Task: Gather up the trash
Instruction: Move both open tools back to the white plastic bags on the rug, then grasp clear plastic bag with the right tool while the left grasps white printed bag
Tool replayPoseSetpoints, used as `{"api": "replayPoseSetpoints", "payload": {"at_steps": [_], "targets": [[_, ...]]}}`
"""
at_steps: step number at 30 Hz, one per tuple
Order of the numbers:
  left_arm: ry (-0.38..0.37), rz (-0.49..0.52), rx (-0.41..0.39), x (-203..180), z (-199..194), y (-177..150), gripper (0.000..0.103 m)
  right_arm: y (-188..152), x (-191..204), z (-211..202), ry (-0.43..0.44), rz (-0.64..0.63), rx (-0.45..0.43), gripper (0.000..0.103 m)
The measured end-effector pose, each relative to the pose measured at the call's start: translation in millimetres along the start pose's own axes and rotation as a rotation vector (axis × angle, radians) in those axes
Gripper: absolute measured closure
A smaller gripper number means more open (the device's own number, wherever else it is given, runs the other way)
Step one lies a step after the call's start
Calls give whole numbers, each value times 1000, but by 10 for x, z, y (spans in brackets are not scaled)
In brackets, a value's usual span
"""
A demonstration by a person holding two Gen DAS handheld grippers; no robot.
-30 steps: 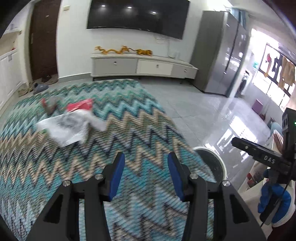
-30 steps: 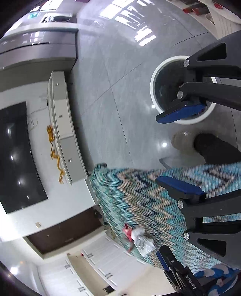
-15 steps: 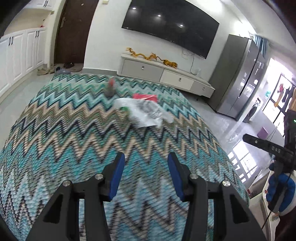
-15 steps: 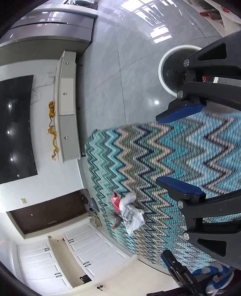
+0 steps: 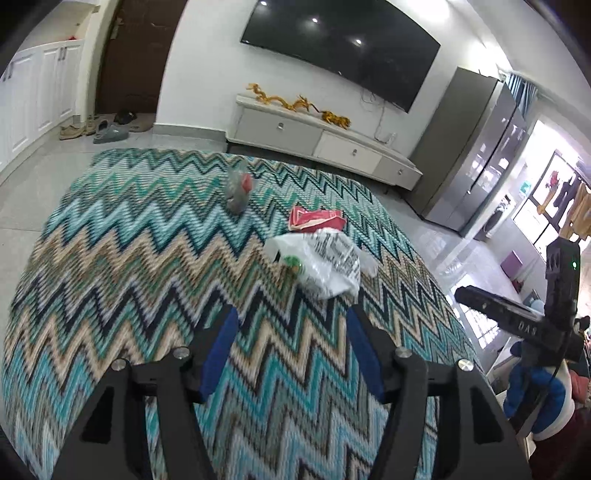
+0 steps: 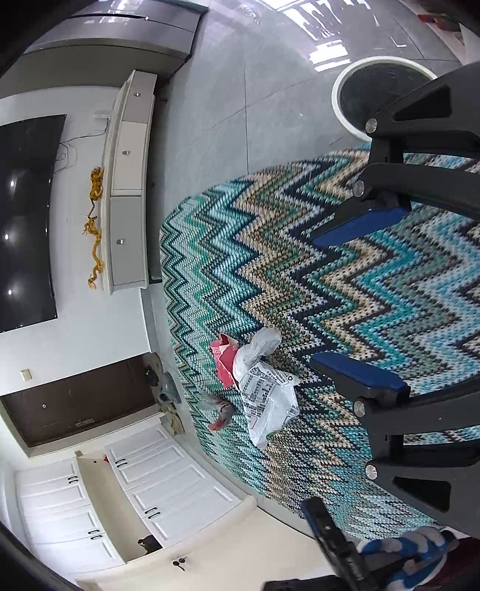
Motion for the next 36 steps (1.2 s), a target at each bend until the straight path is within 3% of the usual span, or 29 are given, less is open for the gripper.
{"api": "replayPoseSetpoints", "payload": {"at_steps": [8,15,17,18,19,25,36], "targets": [[-29,1,105,-192,727,268,43,182,-91,347,43,5,13,45],[-101,-53,149,-246,1069,345,44,419,-114,733,118,-16,26,45],[-110,-60,142,-247,1105,345,51,459,-100,823,138,-22,30,45],[-120,-69,139,-236,1119,345,67,476,-89,875,146,-29,34,45],[-136,-79,146,-228,1139,337,73,493,-78,938,156,-37,40,45],[-101,-118,109,-90,1075,339,80,512,-39,1143,202,-55,63,45],[-15,-161,46,137,795,310,82,490,94,1407,227,-88,109,47]]}}
Point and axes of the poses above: each gripper's, at about its wrist camera, not at the fingertips, and z roughly the way its jaws point, x to its left, y to its top, the point moved 3 cm from there along z, roughly the way its jaws point, and after that the axes turned 14 degrees about y, right-handed, at the moved point
